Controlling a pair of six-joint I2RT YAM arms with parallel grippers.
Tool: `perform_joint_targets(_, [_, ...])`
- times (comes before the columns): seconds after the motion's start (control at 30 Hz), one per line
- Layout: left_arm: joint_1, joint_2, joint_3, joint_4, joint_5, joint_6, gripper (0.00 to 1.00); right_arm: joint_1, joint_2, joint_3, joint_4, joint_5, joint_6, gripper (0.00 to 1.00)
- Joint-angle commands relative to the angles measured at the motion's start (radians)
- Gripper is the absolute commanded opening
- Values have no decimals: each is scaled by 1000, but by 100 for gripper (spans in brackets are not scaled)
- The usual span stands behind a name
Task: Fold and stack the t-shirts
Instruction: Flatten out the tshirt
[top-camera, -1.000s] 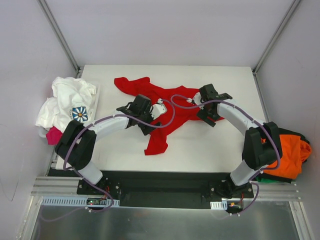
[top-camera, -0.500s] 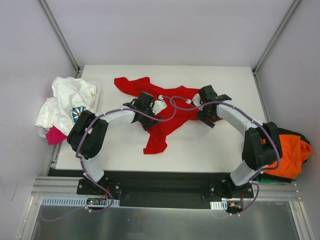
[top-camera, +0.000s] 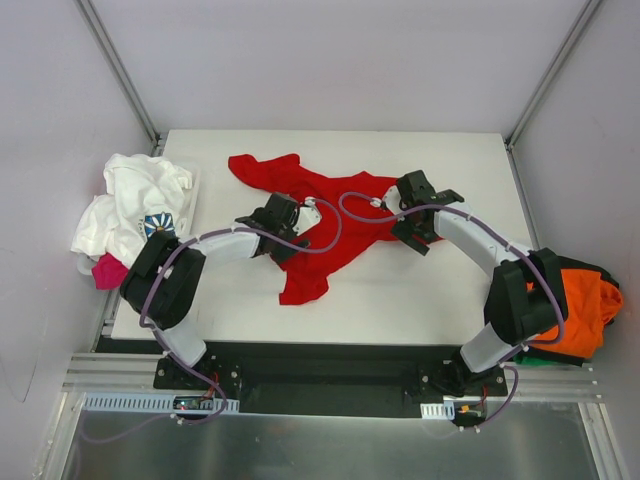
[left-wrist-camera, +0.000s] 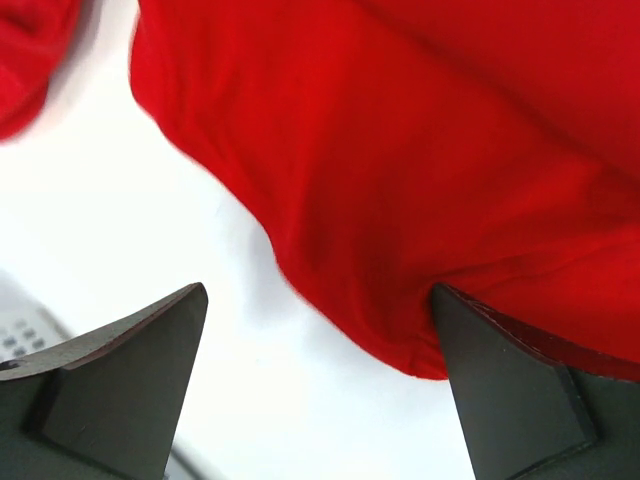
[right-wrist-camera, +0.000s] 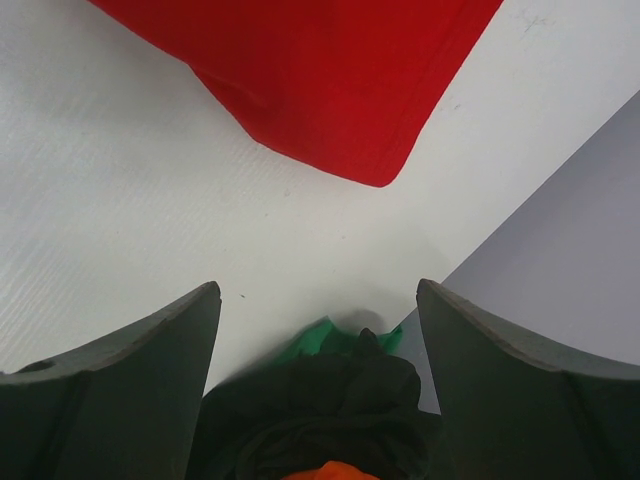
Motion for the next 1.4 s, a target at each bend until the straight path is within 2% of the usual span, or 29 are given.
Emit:
perform_joint_targets(0.0, [23, -76, -91, -40, -85, 58, 96, 10, -51, -7, -6, 21, 13, 83])
perform_joint_targets(0.27, [105, -133, -111, -14, -101, 101, 96, 23, -56, -5, -9, 28, 17, 83])
perform_joint_targets(0.67, [151, -93, 49, 18, -118, 124, 96, 37, -73, -2, -7, 54, 14, 83])
perform_joint_targets(0.83, [105, -191, 82, -60, -49, 67, 98, 53, -74, -13, -4, 41, 36, 83])
perform_joint_targets(0.93, [60, -300, 69, -97, -4, 30, 99, 66, -71, -25, 4, 40, 42, 83])
perform_joint_targets(1.03, [23, -408, 49, -149, -19, 15, 99, 76, -68, -41, 8, 44, 45, 83])
perform_joint_targets(1.23, [-43, -558, -25, -264, 63, -53, 99, 80, -88, -74, 28, 69, 40, 83])
perform_joint_targets(1.37, [-95, -598, -100, -322, 132, -93, 99, 79, -94, -73, 37, 89, 39, 83])
